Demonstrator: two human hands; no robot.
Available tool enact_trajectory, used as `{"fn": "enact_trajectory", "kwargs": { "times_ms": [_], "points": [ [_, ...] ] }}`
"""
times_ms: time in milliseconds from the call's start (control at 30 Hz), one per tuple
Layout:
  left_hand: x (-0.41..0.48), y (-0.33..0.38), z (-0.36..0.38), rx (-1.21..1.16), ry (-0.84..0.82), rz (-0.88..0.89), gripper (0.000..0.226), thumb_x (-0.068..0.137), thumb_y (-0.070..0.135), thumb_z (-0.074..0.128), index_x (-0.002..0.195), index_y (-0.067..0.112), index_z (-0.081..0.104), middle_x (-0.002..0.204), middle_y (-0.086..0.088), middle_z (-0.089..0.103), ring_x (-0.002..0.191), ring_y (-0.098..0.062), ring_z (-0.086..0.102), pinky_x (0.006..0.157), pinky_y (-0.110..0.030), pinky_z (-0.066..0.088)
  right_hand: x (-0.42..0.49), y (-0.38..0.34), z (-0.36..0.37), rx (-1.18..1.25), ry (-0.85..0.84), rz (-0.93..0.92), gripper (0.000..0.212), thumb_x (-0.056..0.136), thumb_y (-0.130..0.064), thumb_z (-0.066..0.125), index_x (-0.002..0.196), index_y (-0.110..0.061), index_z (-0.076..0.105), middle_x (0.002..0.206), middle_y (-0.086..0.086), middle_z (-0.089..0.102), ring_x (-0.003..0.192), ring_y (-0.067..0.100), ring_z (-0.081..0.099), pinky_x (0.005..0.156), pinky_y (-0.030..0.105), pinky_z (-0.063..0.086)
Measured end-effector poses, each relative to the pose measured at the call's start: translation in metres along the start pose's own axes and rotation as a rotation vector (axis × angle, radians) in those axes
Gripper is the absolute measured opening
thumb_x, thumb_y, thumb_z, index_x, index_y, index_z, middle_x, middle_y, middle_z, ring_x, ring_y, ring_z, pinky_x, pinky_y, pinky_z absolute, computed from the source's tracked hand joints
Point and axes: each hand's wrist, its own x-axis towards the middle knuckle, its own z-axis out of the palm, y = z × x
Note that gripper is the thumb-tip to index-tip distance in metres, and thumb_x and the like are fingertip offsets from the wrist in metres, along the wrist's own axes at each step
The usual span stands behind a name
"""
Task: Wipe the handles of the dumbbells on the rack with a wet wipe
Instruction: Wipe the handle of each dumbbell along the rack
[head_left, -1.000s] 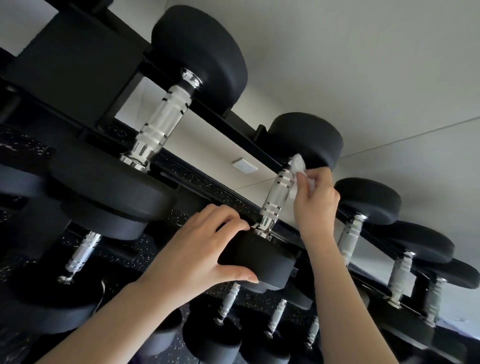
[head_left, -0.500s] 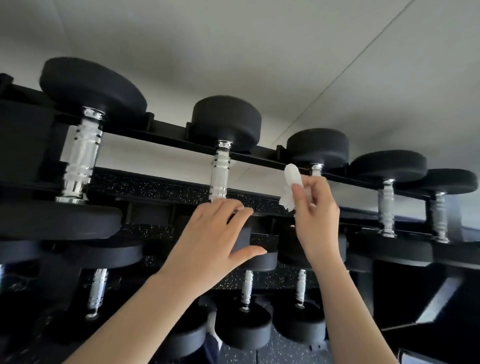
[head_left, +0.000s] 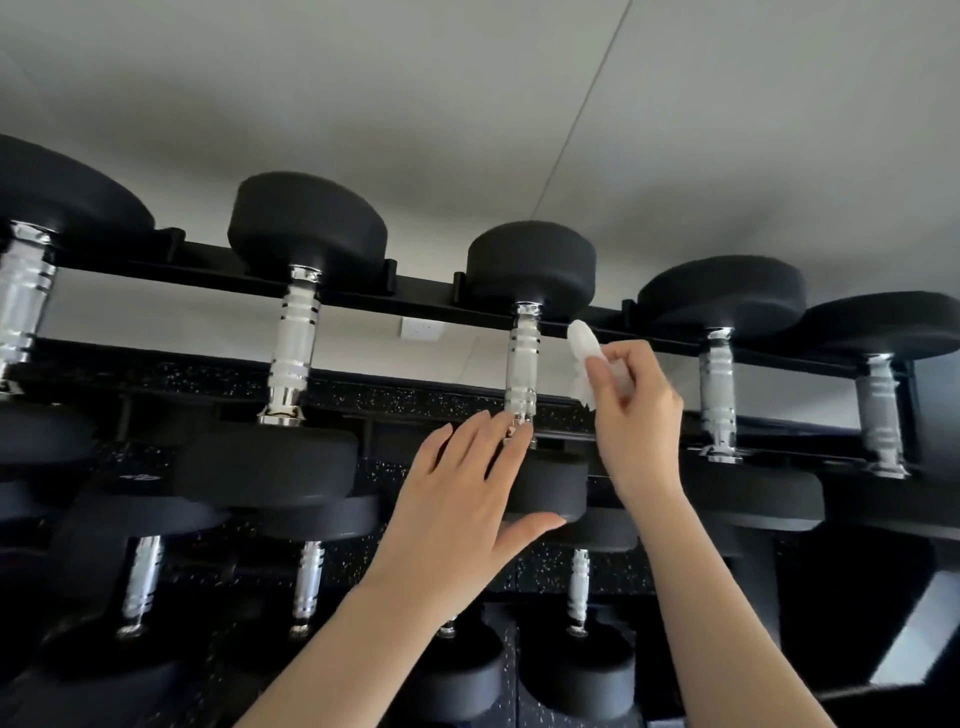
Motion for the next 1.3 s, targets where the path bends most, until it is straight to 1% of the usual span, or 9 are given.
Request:
{"fn": "enact_trajectory", "kwargs": {
  "times_ms": [233, 333, 400, 500, 567, 733, 867, 1067, 1300],
  "points": [
    [-0.005, 0.024, 0.020, 0.000, 0.009, -0.130, 0.075, 0.096, 0.065, 0.015, 0.144, 0.013, 0.040, 0.144, -0.004, 0.046, 0.134, -0.022, 0.042, 0.106, -0.044, 0.040, 0.040, 0.017, 0.031, -0.038, -0.089, -0.227, 0.011, 0.093, -0.022, 0.055, 0.097, -0.012, 0.058, 0.088, -0.002, 0.057, 0.070, 0.005, 0.048, 0.062, 0.011, 0.039],
    [-0.007, 0.024, 0.022, 0.000, 0.033, -0.131, 0.072, 0.097, 0.063, 0.017, 0.145, 0.014, 0.040, 0.142, -0.002, 0.047, 0.134, -0.020, 0.042, 0.105, -0.041, 0.039, 0.051, 0.020, 0.048, -0.017, -0.061, -0.260, 0.012, 0.092, -0.020, 0.057, 0.096, -0.009, 0.060, 0.090, 0.004, 0.059, 0.074, 0.013, 0.053, 0.064, 0.024, 0.047],
    [-0.006, 0.023, 0.023, -0.002, 0.044, -0.125, 0.070, 0.098, 0.062, 0.017, 0.143, 0.015, 0.042, 0.139, -0.001, 0.049, 0.132, -0.020, 0.043, 0.103, -0.039, 0.040, 0.055, 0.022, 0.056, 0.013, -0.019, -0.248, 0.010, 0.090, -0.018, 0.059, 0.095, -0.009, 0.063, 0.091, 0.006, 0.059, 0.077, 0.014, 0.053, 0.066, 0.024, 0.048],
    [-0.006, 0.020, 0.026, -0.006, 0.059, -0.117, 0.068, 0.098, 0.061, 0.018, 0.143, 0.015, 0.041, 0.137, 0.000, 0.050, 0.131, -0.020, 0.044, 0.101, -0.038, 0.041, 0.055, 0.024, 0.063, 0.103, 0.056, -0.173, 0.009, 0.086, -0.016, 0.065, 0.092, -0.009, 0.068, 0.097, 0.004, 0.055, 0.083, 0.005, 0.048, 0.071, 0.010, 0.042],
    [-0.007, 0.020, 0.028, -0.020, 0.069, -0.115, 0.066, 0.098, 0.060, 0.020, 0.144, 0.016, 0.040, 0.138, 0.001, 0.049, 0.132, -0.019, 0.043, 0.101, -0.037, 0.040, 0.053, 0.023, 0.066, 0.127, 0.093, -0.119, 0.010, 0.084, -0.015, 0.067, 0.092, -0.009, 0.070, 0.099, 0.002, 0.052, 0.087, 0.004, 0.047, 0.075, 0.008, 0.041],
    [-0.007, 0.018, 0.029, -0.040, 0.078, -0.109, 0.065, 0.097, 0.061, 0.025, 0.143, 0.018, 0.041, 0.137, 0.002, 0.049, 0.132, -0.019, 0.043, 0.100, -0.037, 0.041, 0.052, 0.017, 0.064, 0.187, 0.101, -0.057, 0.010, 0.083, -0.009, 0.067, 0.091, -0.008, 0.072, 0.096, -0.002, 0.055, 0.080, -0.007, 0.051, 0.072, 0.002, 0.039],
    [-0.005, 0.015, 0.030, -0.046, 0.084, -0.092, 0.064, 0.093, 0.061, 0.035, 0.142, 0.019, 0.041, 0.135, 0.003, 0.050, 0.130, -0.020, 0.045, 0.097, -0.040, 0.045, 0.051, 0.016, 0.065, 0.226, 0.100, 0.004, 0.010, 0.082, -0.006, 0.067, 0.091, -0.009, 0.072, 0.097, -0.002, 0.059, 0.081, -0.006, 0.053, 0.071, 0.002, 0.040],
    [-0.004, 0.013, 0.031, -0.046, 0.100, -0.082, 0.064, 0.092, 0.062, 0.035, 0.140, 0.020, 0.042, 0.133, 0.003, 0.051, 0.126, -0.021, 0.048, 0.094, -0.041, 0.046, 0.054, 0.013, 0.067, 0.246, 0.118, -0.004, 0.009, 0.080, -0.003, 0.068, 0.086, -0.008, 0.073, 0.091, 0.000, 0.063, 0.079, -0.015, 0.052, 0.066, 0.003, 0.040],
    [-0.005, 0.014, 0.034, -0.065, 0.132, -0.085, 0.062, 0.092, 0.061, 0.035, 0.139, 0.020, 0.042, 0.133, 0.003, 0.051, 0.126, -0.021, 0.048, 0.095, -0.042, 0.044, 0.057, 0.017, 0.057, 0.241, -0.005, 0.008, 0.007, 0.080, -0.006, 0.069, 0.083, -0.011, 0.072, 0.090, -0.002, 0.064, 0.077, -0.013, 0.053, 0.067, 0.004, 0.040]
  ]
}}
